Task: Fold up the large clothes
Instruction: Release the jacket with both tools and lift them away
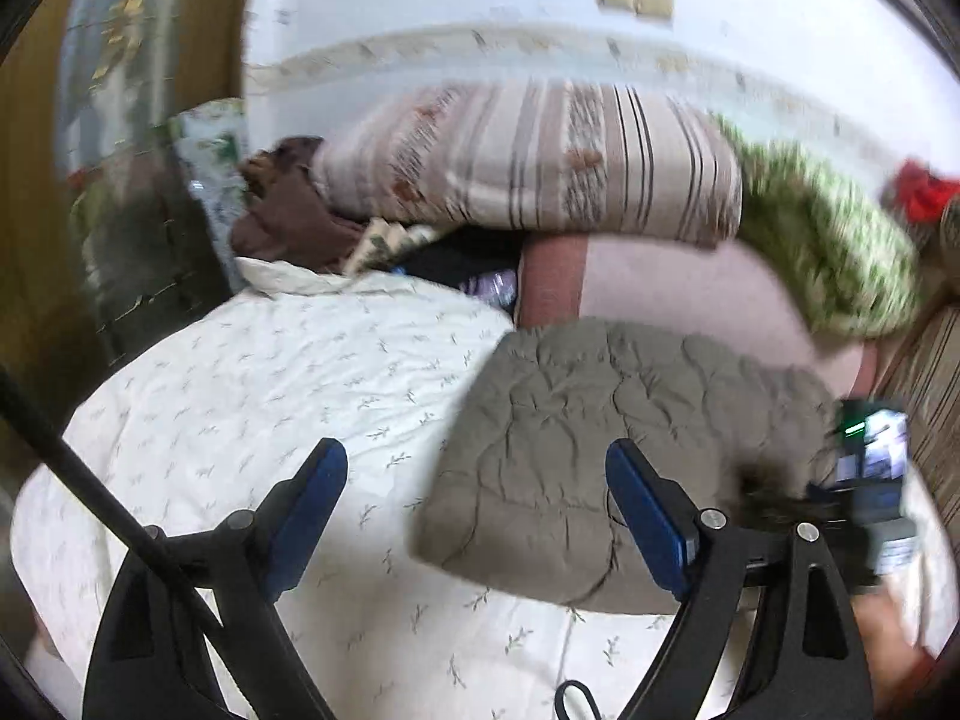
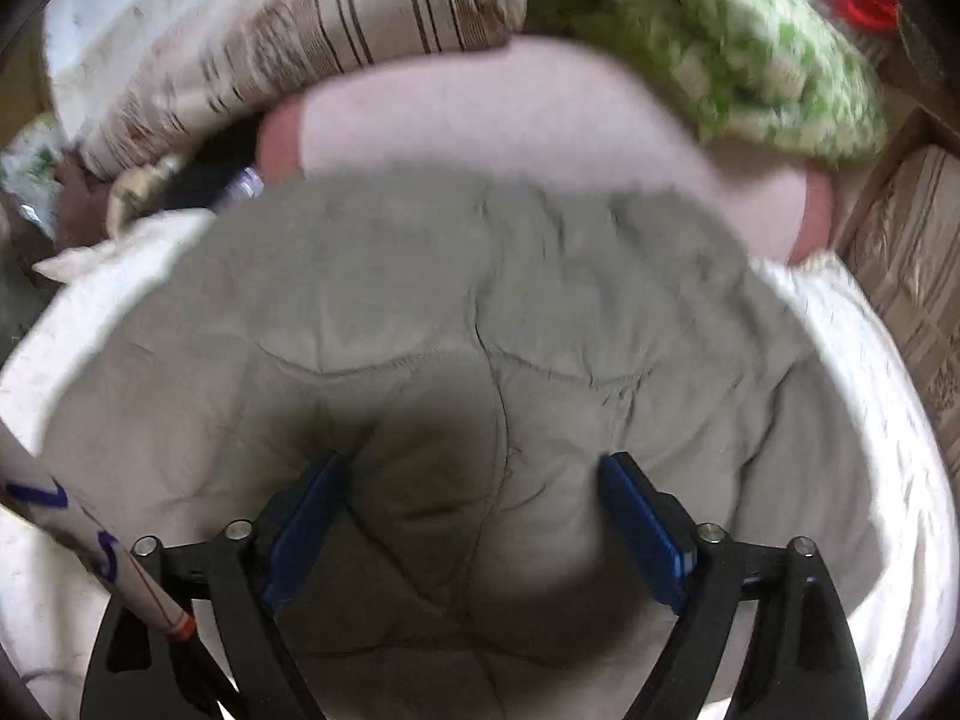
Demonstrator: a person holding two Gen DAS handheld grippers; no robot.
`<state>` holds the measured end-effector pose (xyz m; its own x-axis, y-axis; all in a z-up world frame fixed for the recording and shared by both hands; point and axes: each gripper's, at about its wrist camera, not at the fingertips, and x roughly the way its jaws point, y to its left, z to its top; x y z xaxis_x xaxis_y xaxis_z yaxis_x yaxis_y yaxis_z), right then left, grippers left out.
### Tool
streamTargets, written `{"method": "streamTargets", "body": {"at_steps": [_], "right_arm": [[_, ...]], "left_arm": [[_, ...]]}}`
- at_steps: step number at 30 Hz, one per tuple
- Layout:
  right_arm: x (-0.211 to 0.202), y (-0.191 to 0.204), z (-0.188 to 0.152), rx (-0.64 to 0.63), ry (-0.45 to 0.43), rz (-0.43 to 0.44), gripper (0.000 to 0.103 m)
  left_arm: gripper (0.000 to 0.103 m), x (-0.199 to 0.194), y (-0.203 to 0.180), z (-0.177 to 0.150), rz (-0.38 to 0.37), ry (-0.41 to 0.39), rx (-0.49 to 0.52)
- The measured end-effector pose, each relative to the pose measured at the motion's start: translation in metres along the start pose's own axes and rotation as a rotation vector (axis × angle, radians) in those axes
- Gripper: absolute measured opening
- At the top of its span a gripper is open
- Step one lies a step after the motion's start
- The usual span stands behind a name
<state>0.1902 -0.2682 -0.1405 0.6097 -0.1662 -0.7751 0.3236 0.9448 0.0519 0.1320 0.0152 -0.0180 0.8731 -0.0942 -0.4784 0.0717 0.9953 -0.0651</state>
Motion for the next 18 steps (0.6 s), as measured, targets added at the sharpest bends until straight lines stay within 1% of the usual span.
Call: {"method": "streamTargets", "body": {"at_steps": [2, 3, 5, 7, 10, 11, 15, 18], "right_arm": [[0.001, -0.002, 0.006, 0.021, 0.028, -0.001, 0.099], [-0.003, -0.005, 0.009, 0.033, 0.057, 0.014, 0.099], [-0.014, -0.015, 0.011, 0.065, 0.100, 0.068, 0.099], [-0.029, -0.030, 0.000, 0.115, 0.136, 0.128, 0.099], [-0.045, -0.048, -0.033, 0.174, 0.201, 0.210, 0.099], [-0.052, -0.049, -0.044, 0.189, 0.217, 0.228, 0.099], [-0.069, -0.063, -0.102, 0.277, 0.307, 0.321, 0.099], [-0.091, -0.065, -0.139, 0.300, 0.369, 0.378, 0.099]], "left_arm": [[0.089, -0.023, 0.006, -0.005, 0.029, -0.040, -0.007], [0.090, -0.033, 0.008, -0.007, 0.048, -0.054, -0.004], [0.094, -0.054, 0.011, -0.010, 0.087, -0.090, 0.006], [0.097, -0.073, 0.016, -0.013, 0.102, -0.111, -0.005], [0.098, -0.090, 0.022, -0.017, 0.073, -0.100, -0.037], [0.098, -0.096, 0.025, -0.018, 0.063, -0.088, -0.054], [0.098, -0.115, 0.030, -0.024, 0.065, -0.076, -0.068], [0.098, -0.133, 0.034, -0.025, 0.058, -0.071, -0.068]]}}
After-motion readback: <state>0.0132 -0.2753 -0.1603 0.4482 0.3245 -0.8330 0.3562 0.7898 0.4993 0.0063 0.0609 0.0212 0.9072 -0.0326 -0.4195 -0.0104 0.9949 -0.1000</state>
